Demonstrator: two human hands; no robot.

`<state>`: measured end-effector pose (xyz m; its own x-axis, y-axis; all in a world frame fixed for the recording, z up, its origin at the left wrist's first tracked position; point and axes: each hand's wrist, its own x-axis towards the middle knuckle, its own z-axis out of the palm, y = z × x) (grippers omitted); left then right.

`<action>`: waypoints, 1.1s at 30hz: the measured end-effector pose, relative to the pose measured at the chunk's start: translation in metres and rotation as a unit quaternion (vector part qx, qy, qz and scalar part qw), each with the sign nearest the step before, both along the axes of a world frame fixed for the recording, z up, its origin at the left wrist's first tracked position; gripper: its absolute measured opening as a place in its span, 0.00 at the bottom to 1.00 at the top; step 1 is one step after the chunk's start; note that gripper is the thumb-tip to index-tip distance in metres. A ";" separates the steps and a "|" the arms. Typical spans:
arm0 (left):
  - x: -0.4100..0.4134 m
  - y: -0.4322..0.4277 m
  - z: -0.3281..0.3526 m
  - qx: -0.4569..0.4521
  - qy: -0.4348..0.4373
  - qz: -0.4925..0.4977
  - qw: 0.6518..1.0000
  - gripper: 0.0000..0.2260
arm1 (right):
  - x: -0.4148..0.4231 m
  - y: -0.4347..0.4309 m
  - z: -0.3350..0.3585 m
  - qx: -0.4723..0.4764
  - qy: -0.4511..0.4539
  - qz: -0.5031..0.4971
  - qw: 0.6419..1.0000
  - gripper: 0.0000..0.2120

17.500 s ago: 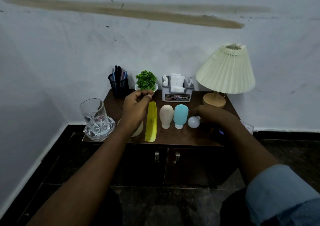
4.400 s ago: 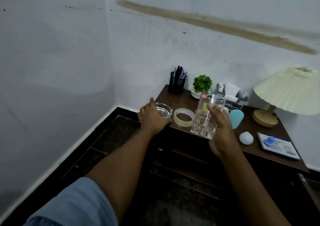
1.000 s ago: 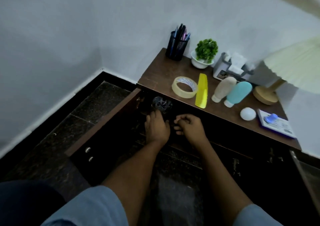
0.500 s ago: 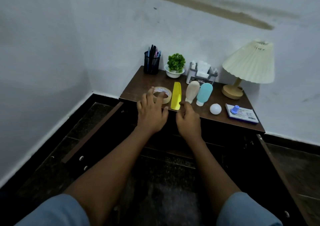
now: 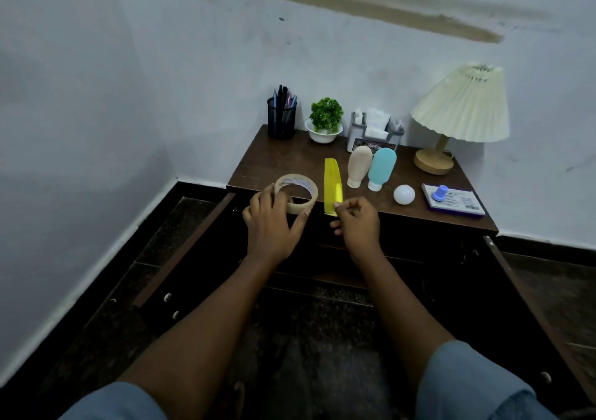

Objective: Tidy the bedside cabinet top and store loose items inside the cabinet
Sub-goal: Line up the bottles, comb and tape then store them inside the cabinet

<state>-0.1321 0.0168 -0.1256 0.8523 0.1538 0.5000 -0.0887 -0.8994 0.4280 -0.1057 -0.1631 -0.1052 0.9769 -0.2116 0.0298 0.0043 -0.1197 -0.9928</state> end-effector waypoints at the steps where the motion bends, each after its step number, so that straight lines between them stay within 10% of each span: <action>1: -0.008 0.006 -0.007 -0.008 -0.016 -0.014 1.000 0.21 | 0.000 0.002 0.003 0.052 0.014 -0.015 0.998 0.08; 7: -0.045 0.042 -0.068 0.047 0.022 -0.085 0.995 0.23 | -0.017 -0.015 0.002 0.229 0.073 0.097 0.966 0.10; 17: -0.016 0.010 -0.087 0.092 0.098 -0.082 0.988 0.25 | -0.021 -0.068 -0.070 0.026 0.223 -0.025 0.974 0.11; 24: 0.016 -0.028 -0.093 0.059 0.140 -0.053 0.987 0.23 | 0.002 -0.080 -0.094 0.047 0.241 -0.130 0.961 0.12; 33: 0.047 -0.066 -0.100 0.041 0.230 -0.013 0.972 0.23 | 0.018 -0.057 -0.110 -0.112 0.186 -0.005 0.976 0.17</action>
